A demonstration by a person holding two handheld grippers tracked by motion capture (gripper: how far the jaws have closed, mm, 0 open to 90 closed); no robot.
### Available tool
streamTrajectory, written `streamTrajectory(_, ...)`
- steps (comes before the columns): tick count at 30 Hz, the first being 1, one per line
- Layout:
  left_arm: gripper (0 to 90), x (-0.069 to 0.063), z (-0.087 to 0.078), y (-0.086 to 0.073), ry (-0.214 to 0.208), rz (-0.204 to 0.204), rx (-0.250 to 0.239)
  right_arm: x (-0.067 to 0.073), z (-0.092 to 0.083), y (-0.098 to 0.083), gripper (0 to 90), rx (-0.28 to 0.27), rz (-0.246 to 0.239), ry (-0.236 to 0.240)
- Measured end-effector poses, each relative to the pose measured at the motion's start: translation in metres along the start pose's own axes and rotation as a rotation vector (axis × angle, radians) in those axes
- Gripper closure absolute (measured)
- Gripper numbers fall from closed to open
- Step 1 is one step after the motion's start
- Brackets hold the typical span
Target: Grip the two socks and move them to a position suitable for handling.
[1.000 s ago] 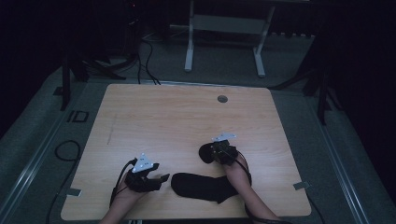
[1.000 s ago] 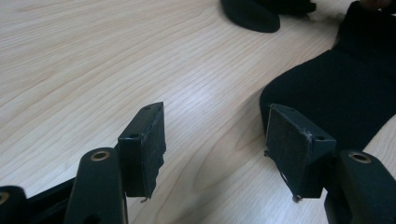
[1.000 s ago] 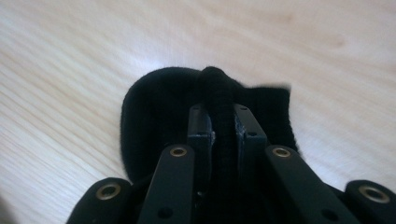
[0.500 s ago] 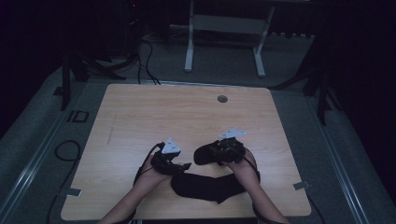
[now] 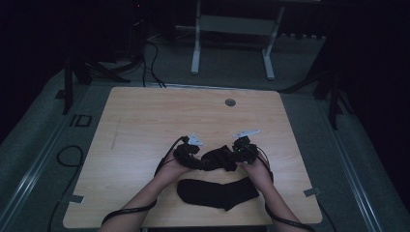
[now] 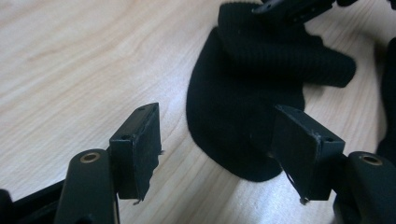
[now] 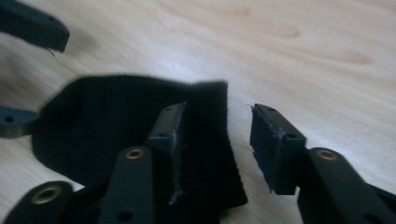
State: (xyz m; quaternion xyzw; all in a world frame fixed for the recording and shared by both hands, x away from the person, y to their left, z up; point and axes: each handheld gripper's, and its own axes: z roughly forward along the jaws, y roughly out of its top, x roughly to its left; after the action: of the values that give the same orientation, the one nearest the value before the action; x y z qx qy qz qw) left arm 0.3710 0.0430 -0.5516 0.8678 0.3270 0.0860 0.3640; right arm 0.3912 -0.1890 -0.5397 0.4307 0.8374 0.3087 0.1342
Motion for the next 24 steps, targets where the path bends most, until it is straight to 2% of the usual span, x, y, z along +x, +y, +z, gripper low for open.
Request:
streamTrajectory(2,40.2,0.001,0.004,0.000,-0.002,-0.006,-0.003,0.001,0.005,-0.002,62.7,0.023,-0.016,0.001)
streamTrajectory(10,53.4,0.001,0.012,0.000,0.017,0.016,0.016,0.005,0.008,-0.003,78.8,0.025,-0.025,-0.011)
streamTrajectory(14,64.6,-0.001,0.014,0.002,0.024,0.031,0.015,0.009,0.008,-0.003,81.3,0.025,-0.046,-0.029)
streamTrajectory(18,82.5,-0.003,0.016,0.005,-0.010,0.025,0.026,0.011,0.008,-0.004,83.5,0.018,-0.046,-0.039)
streamTrajectory(22,86.0,-0.005,0.016,0.007,-0.004,0.004,0.030,0.012,0.007,-0.003,85.2,0.010,-0.046,-0.048)
streamTrajectory(24,86.2,-0.006,0.004,0.008,-0.021,0.011,0.011,0.013,-0.001,0.000,85.4,-0.013,-0.044,-0.042)
